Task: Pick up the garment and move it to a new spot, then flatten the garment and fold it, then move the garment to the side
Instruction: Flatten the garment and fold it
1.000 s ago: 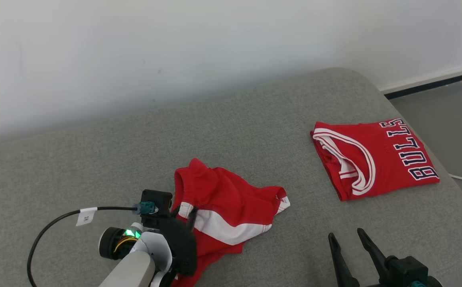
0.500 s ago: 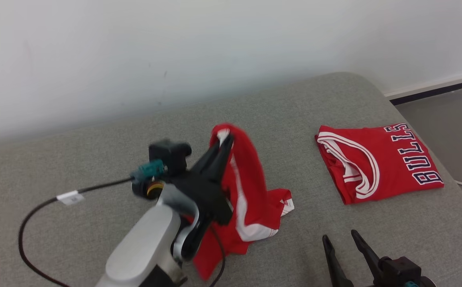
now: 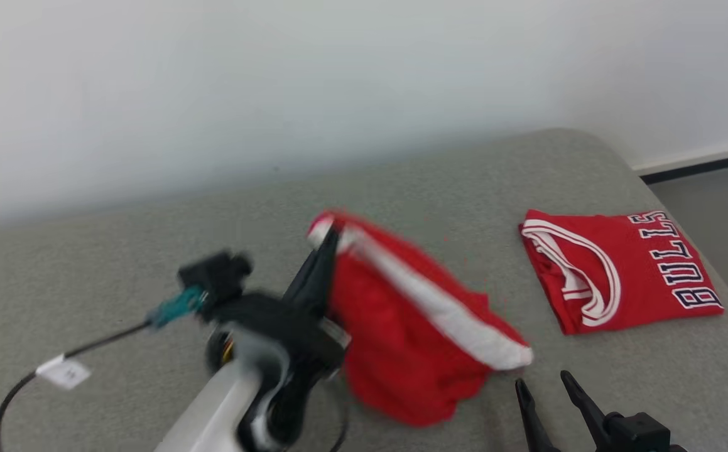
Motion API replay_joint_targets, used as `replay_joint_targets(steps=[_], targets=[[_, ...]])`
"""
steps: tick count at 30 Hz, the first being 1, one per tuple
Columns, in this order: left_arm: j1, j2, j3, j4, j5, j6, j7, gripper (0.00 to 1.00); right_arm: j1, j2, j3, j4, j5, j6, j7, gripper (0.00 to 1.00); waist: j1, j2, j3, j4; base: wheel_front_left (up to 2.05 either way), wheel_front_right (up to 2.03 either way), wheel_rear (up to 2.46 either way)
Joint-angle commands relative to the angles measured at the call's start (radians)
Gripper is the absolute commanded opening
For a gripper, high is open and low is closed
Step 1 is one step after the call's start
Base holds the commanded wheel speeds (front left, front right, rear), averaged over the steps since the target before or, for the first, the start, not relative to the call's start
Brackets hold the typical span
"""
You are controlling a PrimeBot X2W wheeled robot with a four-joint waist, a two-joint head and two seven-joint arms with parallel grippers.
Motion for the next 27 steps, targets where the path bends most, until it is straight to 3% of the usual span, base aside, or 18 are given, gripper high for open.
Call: replay_joint_targets(steps=[1,7,13,14,15,21,27], targets=[[0.043,0.026,0.0,0.017,-0.011,0.008,0.013,0.0,0.003,0.002,0.002,-0.003,0.009,-0.002,0.0,1.0,0.0,0.0,-0.006,0.04,0.0,0.0,0.0],[0.225,0.125,0.032,0.102,-0.064,0.054,0.049,0.0,0.01,0.0,0.001,-0.008,0.008,-0.002,0.004,1.0,0.0,0.0,-0.006,0.098,0.0,0.0,0.0],[0.28,0.153,0.042,0.158,-0.088,0.037,0.05,0.0,0.007,0.001,0.006,-0.014,0.005,-0.002,0.011,1.0,0.0,0.0,-0.006,0.11,0.0,0.0,0.0],[0.282,0.156,0.042,0.166,-0.086,0.031,0.046,0.76,0.007,0.001,0.007,-0.015,0.005,-0.002,0.011,1.0,0.0,0.0,-0.006,0.11,0.0,0.0,0.0],[0.281,0.161,0.04,0.173,-0.075,0.024,0.038,1.0,0.006,0.0,0.008,-0.016,0.005,-0.002,0.013,1.0,0.0,0.0,-0.006,0.109,0.0,0.0,0.0],[0.298,0.18,0.039,0.199,-0.02,0.002,-0.05,1.0,0.001,-0.011,-0.003,-0.023,0.002,-0.002,0.016,1.0,0.0,0.0,-0.01,0.101,0.0,0.0,0.0],[0.339,0.237,0.038,0.157,0.145,0.003,-0.139,1.0,0.01,-0.015,-0.036,-0.038,-0.012,-0.002,0.014,1.0,0.0,0.0,-0.026,0.111,0.0,0.0,0.0]])
